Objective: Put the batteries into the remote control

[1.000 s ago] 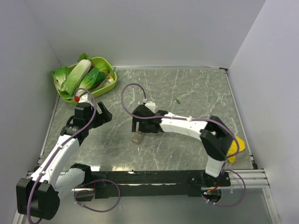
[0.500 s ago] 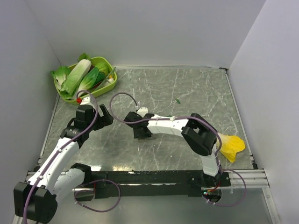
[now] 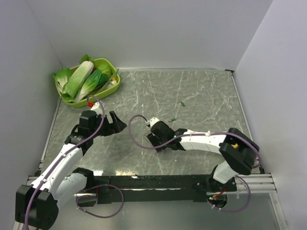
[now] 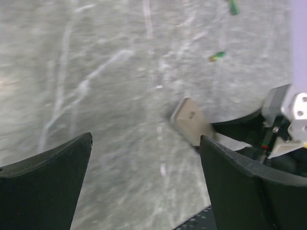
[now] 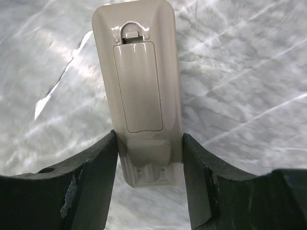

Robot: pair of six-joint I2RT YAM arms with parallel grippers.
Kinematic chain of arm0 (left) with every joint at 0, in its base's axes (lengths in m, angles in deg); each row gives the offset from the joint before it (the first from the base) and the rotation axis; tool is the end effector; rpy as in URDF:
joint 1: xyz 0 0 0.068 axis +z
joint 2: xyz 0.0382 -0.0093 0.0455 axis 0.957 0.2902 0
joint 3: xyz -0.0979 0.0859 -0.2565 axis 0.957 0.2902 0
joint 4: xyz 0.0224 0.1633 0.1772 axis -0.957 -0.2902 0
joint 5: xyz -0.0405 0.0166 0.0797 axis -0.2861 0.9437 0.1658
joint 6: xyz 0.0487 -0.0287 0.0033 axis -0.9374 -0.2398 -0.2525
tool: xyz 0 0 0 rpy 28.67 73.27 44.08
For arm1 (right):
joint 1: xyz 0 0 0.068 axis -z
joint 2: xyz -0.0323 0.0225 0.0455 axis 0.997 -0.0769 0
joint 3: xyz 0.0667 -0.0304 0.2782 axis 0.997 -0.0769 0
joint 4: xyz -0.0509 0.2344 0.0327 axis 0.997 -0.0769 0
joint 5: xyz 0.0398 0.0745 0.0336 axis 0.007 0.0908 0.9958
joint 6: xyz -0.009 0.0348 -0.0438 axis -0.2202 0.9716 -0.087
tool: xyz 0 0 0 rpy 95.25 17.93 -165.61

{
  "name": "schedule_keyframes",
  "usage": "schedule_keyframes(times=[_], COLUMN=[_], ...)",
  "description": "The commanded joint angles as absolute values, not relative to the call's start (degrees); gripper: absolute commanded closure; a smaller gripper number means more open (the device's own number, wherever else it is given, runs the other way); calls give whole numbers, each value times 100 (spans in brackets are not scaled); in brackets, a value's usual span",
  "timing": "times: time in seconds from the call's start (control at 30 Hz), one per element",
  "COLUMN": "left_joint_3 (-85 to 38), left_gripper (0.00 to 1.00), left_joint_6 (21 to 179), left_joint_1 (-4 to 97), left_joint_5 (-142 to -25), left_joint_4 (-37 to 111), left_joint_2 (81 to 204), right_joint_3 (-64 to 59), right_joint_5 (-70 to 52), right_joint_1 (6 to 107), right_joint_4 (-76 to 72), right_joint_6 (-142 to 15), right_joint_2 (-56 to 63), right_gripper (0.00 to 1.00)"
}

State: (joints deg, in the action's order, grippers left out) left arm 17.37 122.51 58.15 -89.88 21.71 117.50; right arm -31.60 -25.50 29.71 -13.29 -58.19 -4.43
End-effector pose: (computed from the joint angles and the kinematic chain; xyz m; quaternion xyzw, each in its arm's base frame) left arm 0.1609 -0.0535 0.2505 -0.0846 0.8684 -0.2999 0.3857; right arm 0.1659 0.2343 0.1919 -0.3322 0.8903 0.1124 0.2906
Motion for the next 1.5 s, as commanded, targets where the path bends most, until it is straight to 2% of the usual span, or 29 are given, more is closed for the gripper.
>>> schedule_keyframes(times=[0.0, 0.1, 0.23, 0.37, 0.53, 0.57, 0.67, 0.7, 0.77, 0.8, 0.87, 0.9, 1.13, 1.47], left_joint_3=[1656, 1638, 1446, 1102, 1129, 1120, 1120, 1120, 1128, 1129, 1111, 1085, 883, 356], left_gripper=[2, 1, 5, 7, 7, 6, 6, 5, 5, 5, 5, 5, 5, 6], left_joint_6=[12927, 13384, 13659, 13501, 13431, 13396, 13299, 13290, 13299, 13316, 13307, 13299, 13184, 12965], left_joint_1=[5758, 5644, 5477, 5397, 5397, 5406, 5406, 5406, 5406, 5397, 5397, 5397, 5380, 5160], left_joint_5=[-9845, -9959, -9837, -9381, -8554, -8423, -8413, -8421, -8483, -8561, -8615, -8632, -8711, -8852], left_joint_4=[3107, 3414, 3268, 2573, 2160, 2054, 1992, 2001, 2009, 2044, 2044, 2036, 1904, 1772], left_joint_2=[11834, 12045, 12616, 13162, 12987, 12995, 13074, 13127, 13189, 13232, 13277, 13294, 13408, 13865], right_joint_3=[-3330, -3383, -3384, -2796, -2110, -2065, -1995, -2012, -2108, -2170, -2424, -2547, -3822, -4727], right_joint_5=[-2152, -1817, -1738, -1738, -1746, -1738, -1580, -1562, -1518, -1466, -1352, -1325, -1184, -1457], right_joint_1=[3013, 3013, 3022, 3013, 3004, 3013, 3004, 3013, 3013, 3013, 3004, 3013, 3039, 3022], right_joint_4=[-200, 106, 363, -321, -1130, -1166, -1219, -1211, -1106, -1053, -808, -702, 555, 1777], right_joint_6=[-6869, -7195, -7423, -7582, -7547, -7547, -7565, -7573, -7661, -7670, -7696, -7662, -7196, -7099], right_joint_2=[107, 10, -148, -631, -1308, -1352, -1449, -1458, -1414, -1327, -1177, -1003, -395, -280], right_gripper=[100, 100, 100, 100, 99, 97, 79, 65, 54, 44, 41, 36, 27, 29])
